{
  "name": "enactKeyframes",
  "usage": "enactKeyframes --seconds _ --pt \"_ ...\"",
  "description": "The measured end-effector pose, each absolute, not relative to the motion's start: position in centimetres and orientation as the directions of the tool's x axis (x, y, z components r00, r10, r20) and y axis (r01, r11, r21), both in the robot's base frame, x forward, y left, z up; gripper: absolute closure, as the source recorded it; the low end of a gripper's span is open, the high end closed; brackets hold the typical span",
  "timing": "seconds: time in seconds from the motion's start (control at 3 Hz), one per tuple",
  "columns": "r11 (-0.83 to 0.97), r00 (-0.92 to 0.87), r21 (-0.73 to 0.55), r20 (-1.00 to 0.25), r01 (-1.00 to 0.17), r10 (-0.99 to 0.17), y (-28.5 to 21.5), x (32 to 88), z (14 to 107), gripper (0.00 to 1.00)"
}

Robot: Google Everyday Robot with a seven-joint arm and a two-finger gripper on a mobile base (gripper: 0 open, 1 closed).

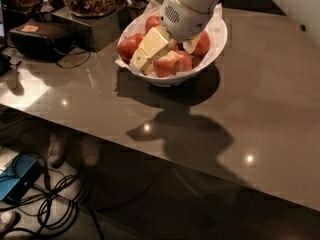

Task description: Pick apple from white bowl

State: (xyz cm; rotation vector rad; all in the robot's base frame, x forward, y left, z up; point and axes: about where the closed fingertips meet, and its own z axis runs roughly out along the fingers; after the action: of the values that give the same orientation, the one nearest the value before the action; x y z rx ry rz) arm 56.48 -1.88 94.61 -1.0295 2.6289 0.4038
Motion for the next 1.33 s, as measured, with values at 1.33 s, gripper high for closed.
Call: enactKeyframes --seconds 1.33 --pt "0.774 -0.743 0.073 -0.349 -0.629 -0.571 -1.1 61.7 93.3 0.24"
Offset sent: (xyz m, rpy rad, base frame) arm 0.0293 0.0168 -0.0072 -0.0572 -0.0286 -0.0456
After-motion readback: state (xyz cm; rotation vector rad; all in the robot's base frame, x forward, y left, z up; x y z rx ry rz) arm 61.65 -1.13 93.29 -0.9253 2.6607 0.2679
